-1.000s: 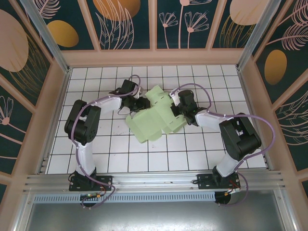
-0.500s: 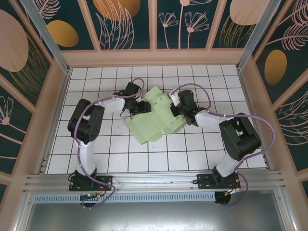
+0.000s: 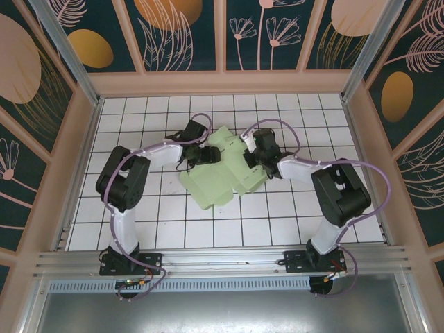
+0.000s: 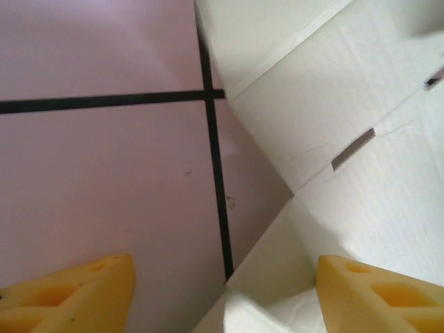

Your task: Fold the paper box

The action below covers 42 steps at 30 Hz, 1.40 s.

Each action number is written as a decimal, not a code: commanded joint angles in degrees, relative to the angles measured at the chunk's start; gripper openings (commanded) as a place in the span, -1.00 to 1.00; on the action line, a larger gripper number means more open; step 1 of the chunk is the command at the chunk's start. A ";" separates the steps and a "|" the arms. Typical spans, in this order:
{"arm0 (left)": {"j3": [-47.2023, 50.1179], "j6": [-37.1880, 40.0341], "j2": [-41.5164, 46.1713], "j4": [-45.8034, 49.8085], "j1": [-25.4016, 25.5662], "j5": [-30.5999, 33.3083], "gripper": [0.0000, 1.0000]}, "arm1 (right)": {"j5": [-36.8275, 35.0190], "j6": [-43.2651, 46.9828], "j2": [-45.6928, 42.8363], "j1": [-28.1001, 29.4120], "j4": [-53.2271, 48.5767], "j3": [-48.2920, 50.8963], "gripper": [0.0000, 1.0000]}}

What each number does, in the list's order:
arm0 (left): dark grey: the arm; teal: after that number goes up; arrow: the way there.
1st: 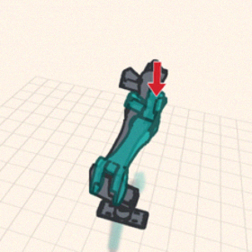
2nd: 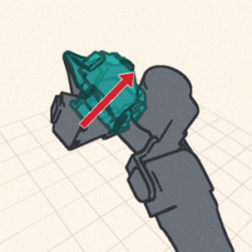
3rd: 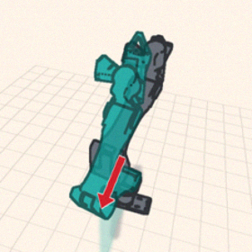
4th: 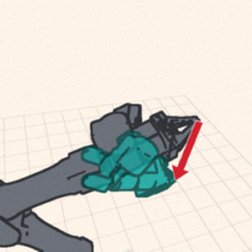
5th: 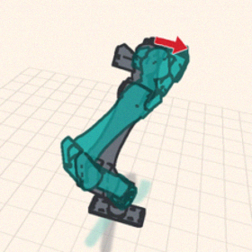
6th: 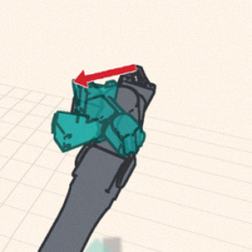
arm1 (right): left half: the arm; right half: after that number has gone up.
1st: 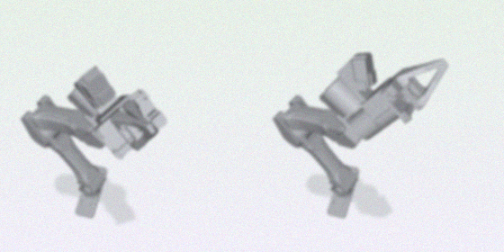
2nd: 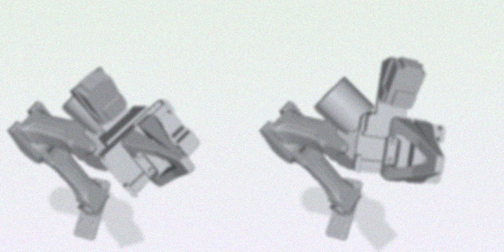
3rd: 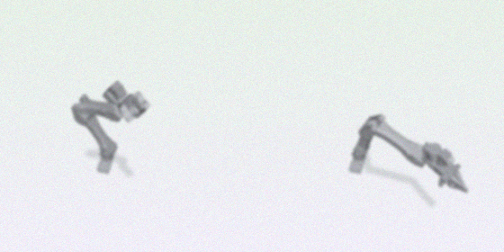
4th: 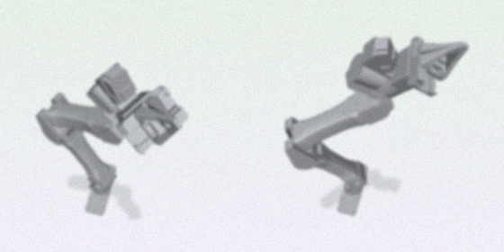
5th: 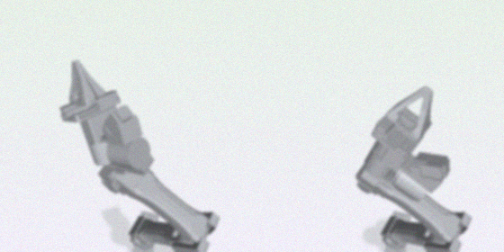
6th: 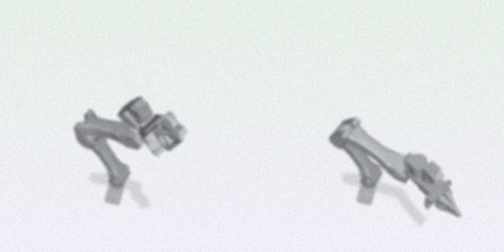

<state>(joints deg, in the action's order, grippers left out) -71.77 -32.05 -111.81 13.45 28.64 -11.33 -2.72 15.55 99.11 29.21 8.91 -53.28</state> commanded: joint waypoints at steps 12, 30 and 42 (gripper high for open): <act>10.32 0.25 18.88 -14.18 -5.24 4.49 0.69 | 10.41 -10.51 4.17 -5.80 -12.02 -7.10 0.08; 13.97 3.05 20.78 -18.02 -5.18 3.51 0.76 | 12.63 -9.13 7.64 -8.03 -18.07 -10.62 -0.41; 13.93 3.22 20.49 -18.99 -5.19 2.53 0.81 | 10.72 -6.99 8.83 -7.36 -18.59 -10.88 -0.59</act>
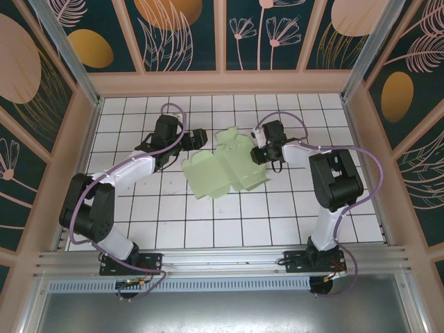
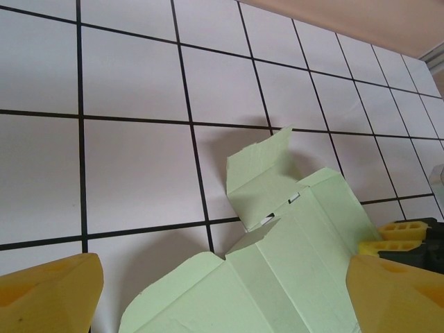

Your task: Fold the paper box

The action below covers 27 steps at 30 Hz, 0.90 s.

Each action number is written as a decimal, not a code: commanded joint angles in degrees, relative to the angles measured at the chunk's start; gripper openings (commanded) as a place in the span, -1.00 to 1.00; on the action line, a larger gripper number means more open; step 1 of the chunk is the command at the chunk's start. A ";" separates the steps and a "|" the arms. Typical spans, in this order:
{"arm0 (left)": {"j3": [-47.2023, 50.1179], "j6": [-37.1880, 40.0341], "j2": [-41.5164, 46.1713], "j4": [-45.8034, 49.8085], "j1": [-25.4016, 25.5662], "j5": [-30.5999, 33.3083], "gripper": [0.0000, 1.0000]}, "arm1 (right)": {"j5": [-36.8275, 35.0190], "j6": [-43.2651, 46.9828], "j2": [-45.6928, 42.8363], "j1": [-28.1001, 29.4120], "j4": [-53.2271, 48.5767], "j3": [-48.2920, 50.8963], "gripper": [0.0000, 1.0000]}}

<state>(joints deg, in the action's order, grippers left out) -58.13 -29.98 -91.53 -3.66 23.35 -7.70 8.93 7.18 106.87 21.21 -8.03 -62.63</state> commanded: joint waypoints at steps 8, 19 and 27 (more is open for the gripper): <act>0.30 0.80 0.20 -2.14 -0.06 -0.49 0.84 | -6.41 5.45 -0.63 2.94 -1.02 -0.99 -1.00; 3.81 -5.91 0.01 -7.67 -2.96 -12.54 0.66 | -16.27 9.56 -5.25 4.99 1.96 -0.83 -1.00; 4.64 -7.77 -9.59 -5.42 -2.83 -19.93 0.12 | -11.76 12.02 -6.04 5.00 1.76 -0.76 -1.00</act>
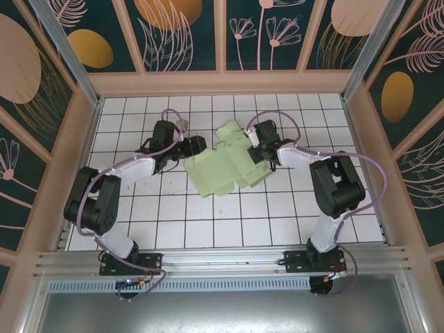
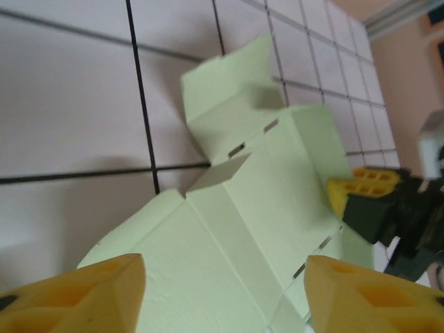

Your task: Fold the paper box

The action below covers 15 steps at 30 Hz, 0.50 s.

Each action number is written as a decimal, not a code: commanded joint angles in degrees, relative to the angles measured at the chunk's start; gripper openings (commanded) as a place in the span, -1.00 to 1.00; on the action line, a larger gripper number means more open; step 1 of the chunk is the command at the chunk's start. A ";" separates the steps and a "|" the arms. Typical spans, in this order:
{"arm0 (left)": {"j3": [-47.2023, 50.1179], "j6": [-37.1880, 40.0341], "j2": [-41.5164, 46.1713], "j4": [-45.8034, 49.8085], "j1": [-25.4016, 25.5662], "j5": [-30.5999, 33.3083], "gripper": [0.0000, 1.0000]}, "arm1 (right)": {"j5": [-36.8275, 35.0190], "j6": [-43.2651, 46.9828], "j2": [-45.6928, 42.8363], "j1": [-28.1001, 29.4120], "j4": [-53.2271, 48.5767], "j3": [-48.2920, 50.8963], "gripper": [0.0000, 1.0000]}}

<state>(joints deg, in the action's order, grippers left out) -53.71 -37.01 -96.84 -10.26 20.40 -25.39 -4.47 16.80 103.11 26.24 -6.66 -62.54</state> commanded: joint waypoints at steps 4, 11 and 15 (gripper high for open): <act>-1.65 -2.02 -9.66 1.28 0.05 -2.64 0.07 | 3.32 3.84 -3.65 0.13 -0.23 -0.24 -1.00; -5.19 -4.09 -16.32 4.24 -0.03 -0.59 -0.04 | 5.19 5.60 -6.22 0.24 -0.46 2.28 -1.00; -4.78 -5.14 -18.90 4.62 -0.01 -0.97 -0.06 | 7.70 7.84 -7.30 0.76 -0.42 3.67 -1.00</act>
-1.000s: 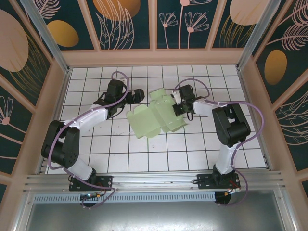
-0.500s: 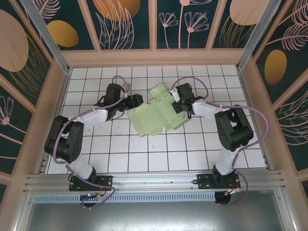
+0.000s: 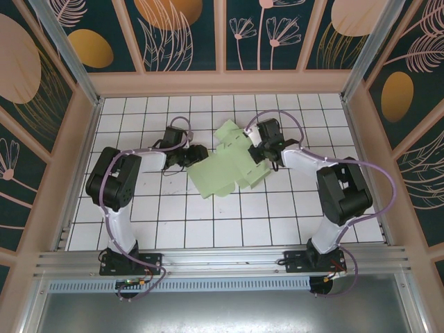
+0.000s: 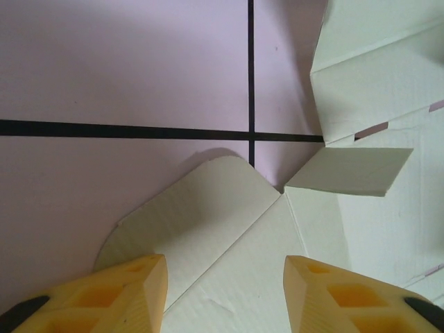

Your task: Fold the paper box

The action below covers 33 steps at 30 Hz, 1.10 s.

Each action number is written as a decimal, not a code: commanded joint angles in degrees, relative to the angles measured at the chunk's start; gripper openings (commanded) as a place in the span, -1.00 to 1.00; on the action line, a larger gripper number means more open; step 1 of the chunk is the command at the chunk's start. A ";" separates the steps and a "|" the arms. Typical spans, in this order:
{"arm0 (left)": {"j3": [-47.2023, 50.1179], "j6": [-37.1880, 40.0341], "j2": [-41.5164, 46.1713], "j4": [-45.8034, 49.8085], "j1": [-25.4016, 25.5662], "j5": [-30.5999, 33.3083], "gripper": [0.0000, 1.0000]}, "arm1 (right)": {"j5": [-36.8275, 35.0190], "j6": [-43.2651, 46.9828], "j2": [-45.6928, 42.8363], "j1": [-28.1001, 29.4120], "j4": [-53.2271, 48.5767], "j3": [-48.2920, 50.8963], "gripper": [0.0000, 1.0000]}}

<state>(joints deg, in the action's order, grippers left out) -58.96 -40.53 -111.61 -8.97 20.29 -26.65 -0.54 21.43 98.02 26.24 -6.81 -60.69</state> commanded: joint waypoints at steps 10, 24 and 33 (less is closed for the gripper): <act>5.90 -1.62 6.53 -6.05 -0.40 2.88 0.63 | -10.39 7.75 -3.35 3.50 3.92 2.36 -1.00; 4.64 1.13 10.65 -12.82 -8.53 3.39 0.98 | -15.07 17.95 -9.84 6.95 11.84 6.77 -1.00; 5.75 3.54 11.18 -18.64 -13.59 2.56 0.98 | -29.85 29.90 -7.27 12.38 21.65 9.67 -1.00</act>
<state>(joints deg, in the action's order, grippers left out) -52.75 -40.05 -101.19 -24.16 6.66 -23.88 -23.77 45.78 89.71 36.88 7.94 -52.47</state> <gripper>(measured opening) 0.988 0.044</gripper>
